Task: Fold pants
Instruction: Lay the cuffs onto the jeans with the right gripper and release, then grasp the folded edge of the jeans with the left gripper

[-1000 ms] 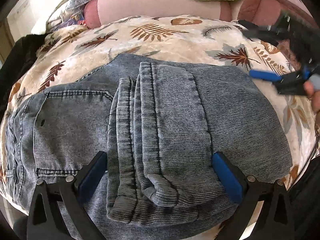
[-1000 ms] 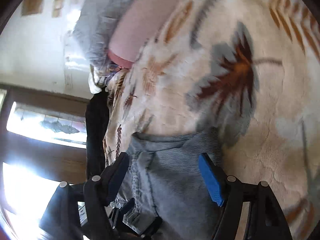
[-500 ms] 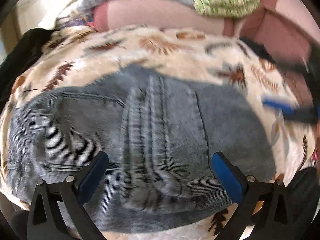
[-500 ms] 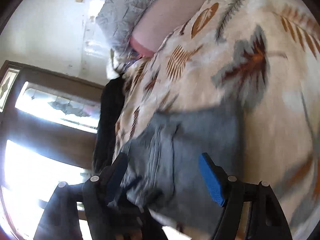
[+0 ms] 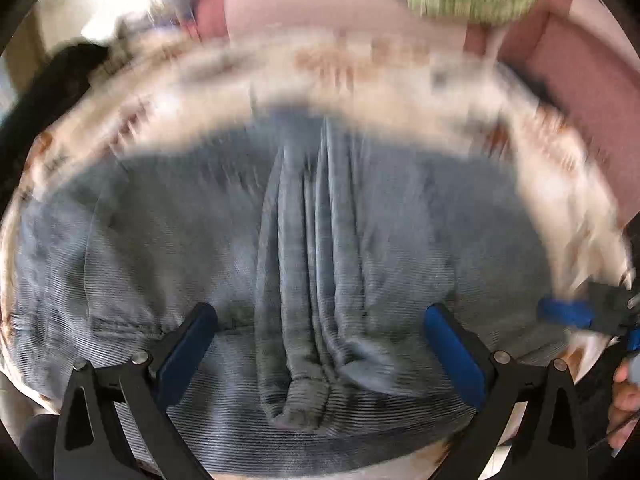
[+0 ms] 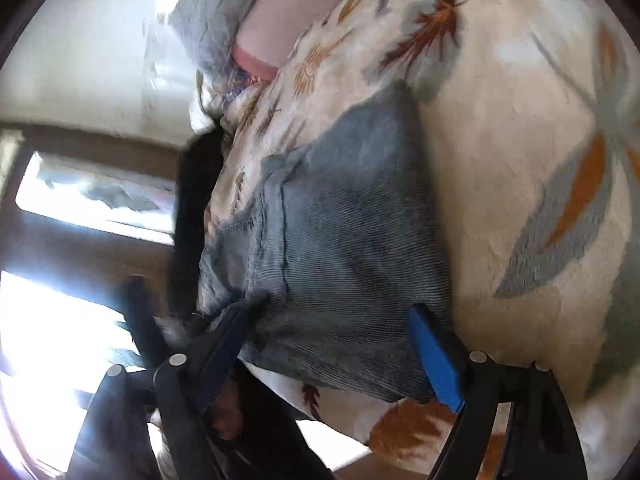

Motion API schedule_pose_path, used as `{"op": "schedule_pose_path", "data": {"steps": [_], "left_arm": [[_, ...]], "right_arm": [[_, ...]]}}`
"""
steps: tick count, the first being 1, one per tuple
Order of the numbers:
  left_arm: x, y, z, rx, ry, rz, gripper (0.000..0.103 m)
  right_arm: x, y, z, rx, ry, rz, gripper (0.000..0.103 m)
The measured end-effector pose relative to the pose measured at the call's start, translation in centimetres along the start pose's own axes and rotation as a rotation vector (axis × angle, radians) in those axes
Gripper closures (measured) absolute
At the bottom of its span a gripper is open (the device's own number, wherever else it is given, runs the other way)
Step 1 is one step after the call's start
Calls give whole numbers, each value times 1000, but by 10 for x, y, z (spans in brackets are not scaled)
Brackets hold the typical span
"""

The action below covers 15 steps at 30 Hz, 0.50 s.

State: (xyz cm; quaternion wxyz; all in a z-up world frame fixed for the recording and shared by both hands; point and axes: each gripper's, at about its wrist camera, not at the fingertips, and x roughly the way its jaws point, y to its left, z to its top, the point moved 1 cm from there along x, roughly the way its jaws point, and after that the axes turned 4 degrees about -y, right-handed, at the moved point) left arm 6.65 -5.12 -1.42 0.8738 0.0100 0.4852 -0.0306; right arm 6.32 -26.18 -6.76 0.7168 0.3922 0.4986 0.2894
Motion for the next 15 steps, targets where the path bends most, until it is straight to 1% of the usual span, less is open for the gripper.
{"op": "schedule_pose_path", "data": {"steps": [1, 2, 4, 6, 7, 9, 10, 11, 12, 13, 15], "left_arm": [[-5, -2, 1, 17, -27, 14, 0], [-14, -2, 2, 16, -44, 19, 0], [-38, 6, 6, -34, -126, -23, 0], [-57, 17, 9, -74, -185, -28, 0], [-66, 26, 7, -98, -209, -21, 0], [-79, 51, 0, -166, -239, -4, 0], [-82, 62, -3, -197, -243, 5, 0], [-84, 78, -8, -242, -241, 18, 0], [-86, 91, -13, -280, -234, 22, 0], [-87, 107, -18, -333, -227, 18, 0], [-91, 142, -29, -456, -225, 12, 0]], "right_arm": [[-3, 4, 3, 13, 0, 12, 19], [-11, 11, 4, 10, -22, 23, 19], [-23, 25, 6, -28, -48, 52, 19], [-26, 34, 5, -62, -47, 79, 18], [-24, 35, 4, -67, -45, 76, 18], [-9, 27, 2, -53, -9, 48, 17], [6, 9, -3, -13, 53, -25, 17], [7, 2, -5, 4, 57, -28, 20], [2, 5, -4, 2, 23, -9, 20], [1, 9, -1, -3, 23, -17, 20], [-8, 25, 4, -49, -26, -43, 20]]}}
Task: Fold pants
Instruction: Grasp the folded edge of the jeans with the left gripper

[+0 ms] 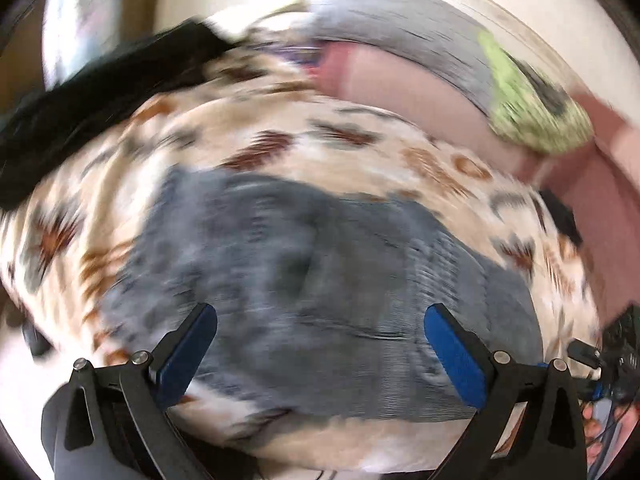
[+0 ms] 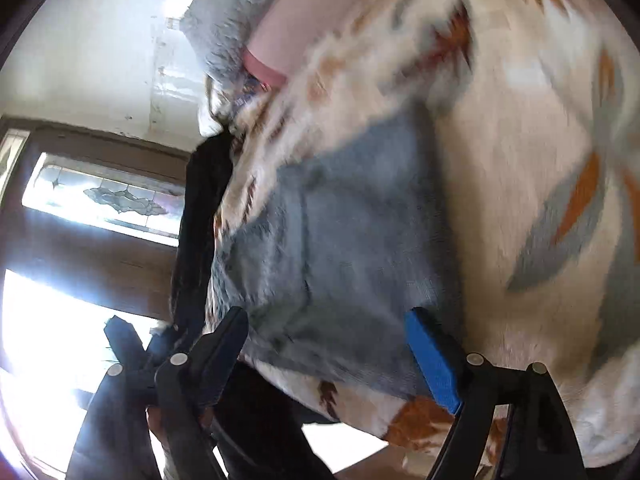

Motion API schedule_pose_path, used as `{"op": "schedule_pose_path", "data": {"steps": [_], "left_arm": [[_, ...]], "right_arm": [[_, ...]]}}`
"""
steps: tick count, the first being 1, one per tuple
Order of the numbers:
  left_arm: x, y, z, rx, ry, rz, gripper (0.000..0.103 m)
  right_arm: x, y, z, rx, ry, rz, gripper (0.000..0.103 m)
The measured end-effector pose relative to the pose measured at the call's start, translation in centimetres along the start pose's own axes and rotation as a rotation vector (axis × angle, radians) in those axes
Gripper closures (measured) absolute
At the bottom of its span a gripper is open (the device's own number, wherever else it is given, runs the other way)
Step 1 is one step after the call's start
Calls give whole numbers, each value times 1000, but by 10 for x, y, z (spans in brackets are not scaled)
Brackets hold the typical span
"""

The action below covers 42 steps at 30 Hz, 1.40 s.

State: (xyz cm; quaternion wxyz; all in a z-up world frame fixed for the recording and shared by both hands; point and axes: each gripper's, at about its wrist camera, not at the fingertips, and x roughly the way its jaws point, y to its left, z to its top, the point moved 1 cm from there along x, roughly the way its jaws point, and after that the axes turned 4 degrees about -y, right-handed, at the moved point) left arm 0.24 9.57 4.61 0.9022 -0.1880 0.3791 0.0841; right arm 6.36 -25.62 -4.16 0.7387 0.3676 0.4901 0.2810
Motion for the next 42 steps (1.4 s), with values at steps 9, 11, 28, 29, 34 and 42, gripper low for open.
{"op": "schedule_pose_path", "data": {"steps": [9, 11, 28, 29, 34, 42], "left_arm": [[-10, 94, -19, -475, -4, -112, 0], [-6, 99, -23, -516, 12, -131, 0], [36, 135, -25, -762, 94, -229, 0], [37, 134, -22, -756, 79, -234, 0], [38, 128, -19, -720, 47, -190, 21], [35, 135, -25, -660, 61, -107, 58]], "right_arm": [[41, 99, -6, -171, 115, 133, 20], [63, 114, -7, -179, 152, 143, 20], [202, 135, 4, -50, 315, 87, 19], [197, 136, 6, -46, 311, 101, 19], [218, 129, 16, -14, 293, 41, 15], [221, 162, 43, -89, 261, -13, 15]]}}
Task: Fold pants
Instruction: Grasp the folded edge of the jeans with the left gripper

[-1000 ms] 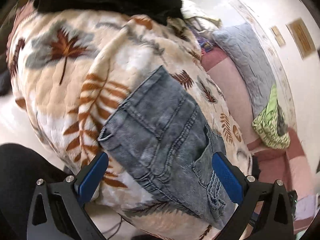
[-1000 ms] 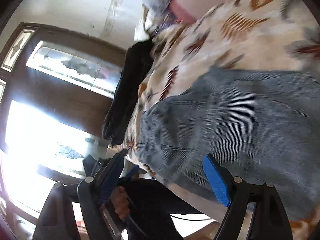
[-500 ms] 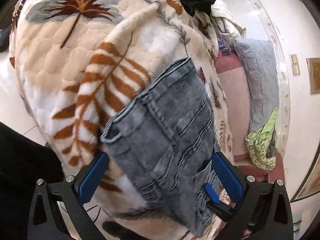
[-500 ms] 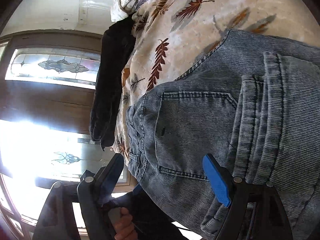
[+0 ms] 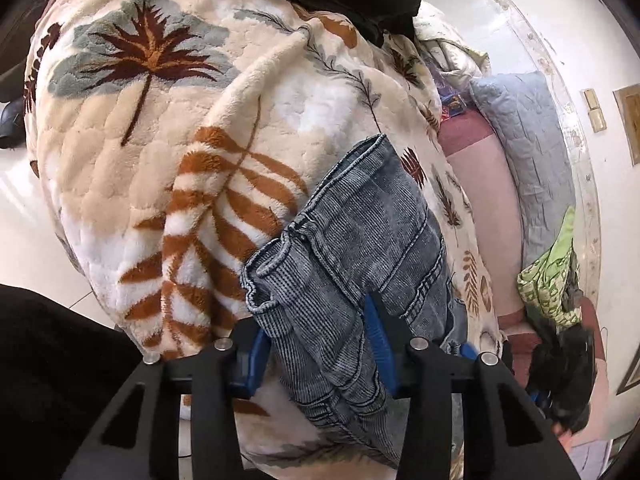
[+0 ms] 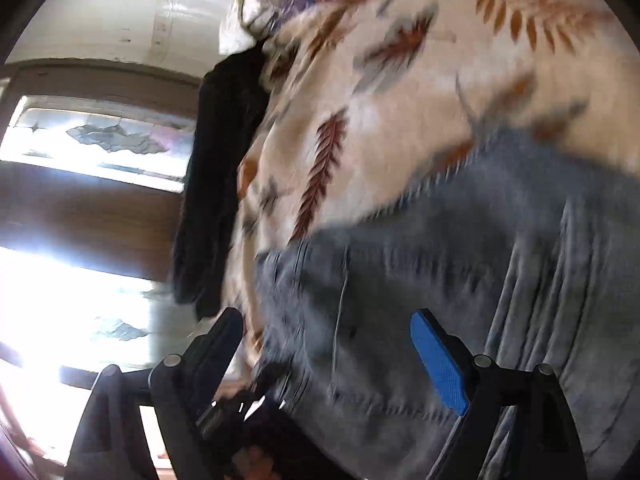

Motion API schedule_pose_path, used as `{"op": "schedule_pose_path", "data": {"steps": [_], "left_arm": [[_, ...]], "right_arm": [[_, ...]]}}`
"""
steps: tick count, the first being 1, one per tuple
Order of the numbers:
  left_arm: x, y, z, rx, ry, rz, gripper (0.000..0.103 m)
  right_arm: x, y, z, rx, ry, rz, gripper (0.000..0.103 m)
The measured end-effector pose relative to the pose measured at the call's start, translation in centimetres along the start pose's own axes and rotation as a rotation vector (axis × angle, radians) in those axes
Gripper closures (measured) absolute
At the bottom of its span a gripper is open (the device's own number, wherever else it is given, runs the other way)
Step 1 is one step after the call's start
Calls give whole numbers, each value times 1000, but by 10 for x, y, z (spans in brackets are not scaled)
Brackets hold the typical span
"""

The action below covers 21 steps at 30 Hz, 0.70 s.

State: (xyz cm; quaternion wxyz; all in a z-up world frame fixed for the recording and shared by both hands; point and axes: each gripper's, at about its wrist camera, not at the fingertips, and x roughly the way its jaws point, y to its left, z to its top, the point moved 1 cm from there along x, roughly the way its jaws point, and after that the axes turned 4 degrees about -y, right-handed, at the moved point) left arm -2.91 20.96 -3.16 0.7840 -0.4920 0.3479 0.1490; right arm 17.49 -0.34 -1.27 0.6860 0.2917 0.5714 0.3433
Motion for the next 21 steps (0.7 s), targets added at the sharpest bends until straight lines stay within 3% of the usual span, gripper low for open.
{"op": "schedule_pose_path", "data": {"steps": [1, 2, 3, 4, 7, 9, 12, 15, 18, 21], "left_arm": [[0, 1, 0, -4, 0, 1, 58], [0, 1, 0, -8, 1, 2, 57], [1, 1, 0, -9, 6, 4, 56], [2, 1, 0, -7, 12, 5, 55], [2, 1, 1, 7, 21, 1, 56], [1, -3, 0, 26, 16, 13, 58], [-3, -3, 0, 45, 6, 21, 71], [-5, -7, 2, 71, -10, 29, 88], [-8, -11, 1, 100, -22, 31, 91], [-11, -21, -3, 151, -51, 41, 92]], "right_arm": [[9, -6, 5, 12, 10, -39, 14], [30, -19, 8, 23, 72, -122, 14], [44, -28, 6, 37, 126, -149, 14], [42, -25, 6, 21, 108, -158, 13], [27, 4, 9, -33, 100, -97, 13], [22, 10, 10, -59, 69, -118, 13], [39, -15, 5, -1, 136, -156, 13], [31, -16, 8, 20, 118, -113, 13], [22, -6, 17, 27, 91, -56, 13], [31, -13, 20, 33, 77, -87, 13]]}}
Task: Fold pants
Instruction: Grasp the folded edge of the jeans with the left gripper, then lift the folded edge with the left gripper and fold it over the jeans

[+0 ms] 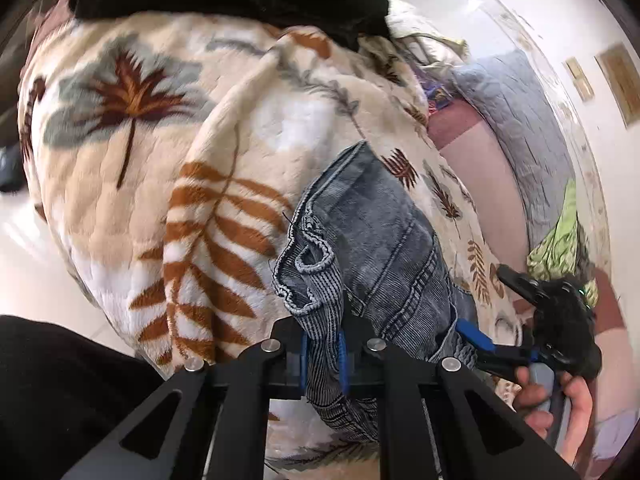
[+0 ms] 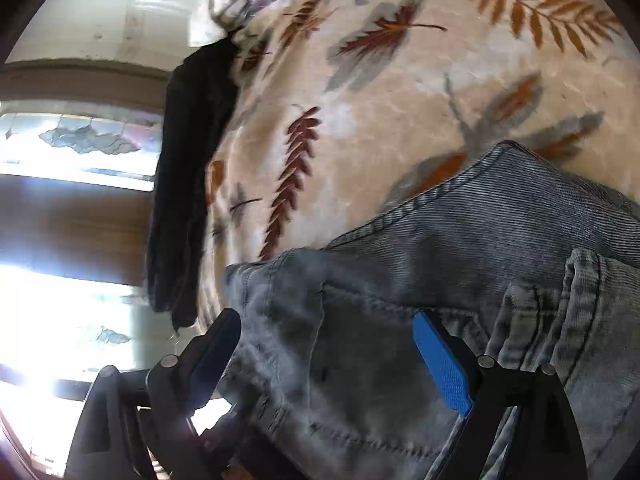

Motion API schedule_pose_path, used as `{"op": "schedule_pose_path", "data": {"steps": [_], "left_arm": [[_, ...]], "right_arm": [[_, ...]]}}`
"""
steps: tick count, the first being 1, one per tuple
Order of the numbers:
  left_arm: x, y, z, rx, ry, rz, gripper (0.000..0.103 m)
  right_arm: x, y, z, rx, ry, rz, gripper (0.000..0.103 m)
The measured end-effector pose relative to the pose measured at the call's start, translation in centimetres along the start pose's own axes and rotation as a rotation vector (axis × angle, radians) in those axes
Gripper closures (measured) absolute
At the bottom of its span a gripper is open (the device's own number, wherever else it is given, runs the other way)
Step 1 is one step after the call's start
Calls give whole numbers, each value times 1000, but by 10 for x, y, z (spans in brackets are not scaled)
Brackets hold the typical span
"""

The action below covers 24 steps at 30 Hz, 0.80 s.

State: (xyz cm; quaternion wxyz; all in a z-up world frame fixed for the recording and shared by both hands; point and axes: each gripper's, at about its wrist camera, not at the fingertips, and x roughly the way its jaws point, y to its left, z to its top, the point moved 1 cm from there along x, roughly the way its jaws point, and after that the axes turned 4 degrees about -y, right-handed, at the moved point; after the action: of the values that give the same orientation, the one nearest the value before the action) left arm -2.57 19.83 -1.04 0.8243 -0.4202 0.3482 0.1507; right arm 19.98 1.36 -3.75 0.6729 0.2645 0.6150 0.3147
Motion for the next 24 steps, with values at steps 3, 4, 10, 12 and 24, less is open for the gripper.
{"op": "schedule_pose_path", "data": {"steps": [3, 4, 10, 12, 24], "left_arm": [[-4, -12, 1, 50, -15, 7, 93], [-5, -15, 2, 63, -21, 9, 93], [-7, -23, 1, 100, -40, 27, 94], [-12, -27, 2, 120, -51, 28, 94], [-47, -116, -21, 451, -193, -9, 94]], "right_arm": [[14, -9, 1, 30, 29, -14, 12], [9, -4, 2, 36, 33, 14, 12], [23, -20, 14, 29, 38, -48, 12], [12, -15, 15, 33, 3, -15, 12], [-132, -81, -39, 109, -207, 166, 12]]}}
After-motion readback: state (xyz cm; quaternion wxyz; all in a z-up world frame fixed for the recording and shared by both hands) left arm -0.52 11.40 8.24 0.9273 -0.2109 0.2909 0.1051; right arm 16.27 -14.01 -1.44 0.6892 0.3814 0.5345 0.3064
